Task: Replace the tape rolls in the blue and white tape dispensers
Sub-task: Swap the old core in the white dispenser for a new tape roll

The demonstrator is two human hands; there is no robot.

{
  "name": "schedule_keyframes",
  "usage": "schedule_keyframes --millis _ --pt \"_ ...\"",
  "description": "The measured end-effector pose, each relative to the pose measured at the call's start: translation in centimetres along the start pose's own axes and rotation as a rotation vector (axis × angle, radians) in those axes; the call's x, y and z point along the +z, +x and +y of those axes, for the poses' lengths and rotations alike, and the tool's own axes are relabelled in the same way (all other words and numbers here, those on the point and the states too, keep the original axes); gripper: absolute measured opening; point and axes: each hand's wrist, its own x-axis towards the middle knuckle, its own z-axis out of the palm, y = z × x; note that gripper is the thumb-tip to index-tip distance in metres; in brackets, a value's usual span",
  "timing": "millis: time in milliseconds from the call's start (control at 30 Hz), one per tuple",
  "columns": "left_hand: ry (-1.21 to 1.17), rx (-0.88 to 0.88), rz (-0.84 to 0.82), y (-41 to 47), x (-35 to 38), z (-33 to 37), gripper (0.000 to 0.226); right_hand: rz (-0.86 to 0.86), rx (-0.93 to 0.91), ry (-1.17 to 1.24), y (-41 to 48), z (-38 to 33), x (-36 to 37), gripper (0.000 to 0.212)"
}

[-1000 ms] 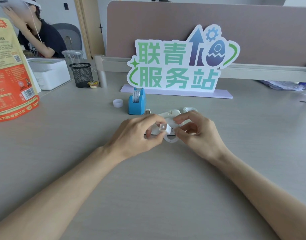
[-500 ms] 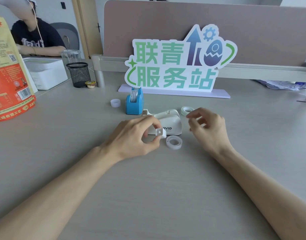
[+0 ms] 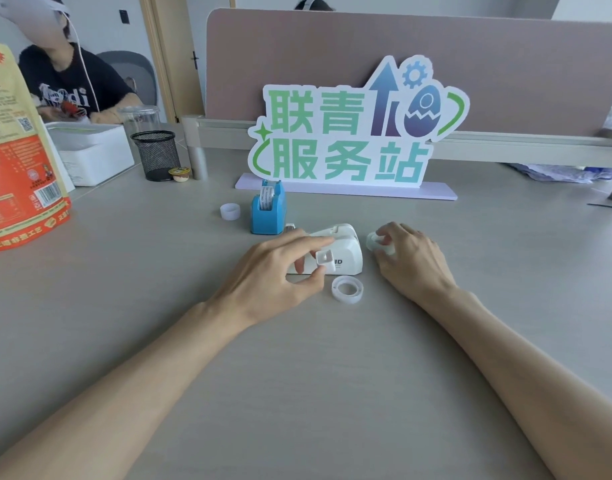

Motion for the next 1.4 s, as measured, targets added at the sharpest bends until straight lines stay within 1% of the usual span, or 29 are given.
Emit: schedule_keyframes --millis 67,100,167,200,267,333,367,433,533,600,767,967,1100,1233,1400 --pt "-0.011 -0.028 -0.005 0.0 -0.1 0.4 0.026 0.050 0.010 0.105 -0.6 -0.1 -0.5 0.020" --pt "-0.032 -0.068 -0.001 0.1 -0.1 0.7 0.022 0.086 0.031 0.214 -0.9 -0.4 -1.0 0.017" --pt "-0.108 -0.197 0.041 0.0 -0.3 1.6 0.016 0.129 0.099 0.540 -2.0 -1.2 -2.2 0.014" --pt "-0.148 -0.269 0.057 0.0 -0.3 2.0 0.015 0.120 0.120 0.713 -2.7 -1.8 -2.8 0.013" --pt "-0.266 -0.404 0.068 -0.1 -0.2 2.7 0.017 0.054 0.120 0.989 -4.5 -2.7 -3.6 0.017" --pt "-0.459 -0.521 0.118 -0.2 0.1 3.6 0.017 -0.040 0.101 1.169 -5.9 -3.5 -3.6 0.020" --pt "-0.536 -0.548 0.150 -0.2 0.2 3.9 0.016 -0.088 0.101 1.225 -6.3 -3.8 -3.4 0.021" --pt "-0.589 -0.535 0.178 -0.1 0.5 4.4 0.016 -0.166 0.111 1.296 -6.7 -4.3 -3.2 0.024" --pt "-0.505 -0.462 0.161 0.0 0.4 4.3 0.020 -0.238 0.100 1.345 -6.7 -4.5 -3.4 0.025" --pt "-0.459 -0.455 0.151 0.0 0.3 4.0 0.020 -0.253 0.086 1.347 -6.8 -4.3 -3.5 0.025" --pt "-0.449 -0.470 0.144 -0.2 0.4 3.9 0.017 -0.267 0.053 1.289 -6.8 -4.2 -3.5 0.025" --pt "-0.441 -0.454 0.137 -0.2 0.4 3.9 0.019 -0.288 0.024 1.262 -6.9 -4.2 -3.5 0.025" --pt "-0.399 -0.440 0.138 -0.2 0.4 3.8 0.020 -0.262 0.026 1.246 -6.9 -4.2 -3.4 0.024" --pt "-0.359 -0.448 0.148 -0.2 0.4 3.8 0.020 -0.191 0.009 1.194 -7.1 -4.5 -3.4 0.020" --pt "-0.341 -0.464 0.160 -0.2 0.3 3.8 0.016 -0.143 -0.026 1.135 -7.3 -4.8 -3.1 0.019"
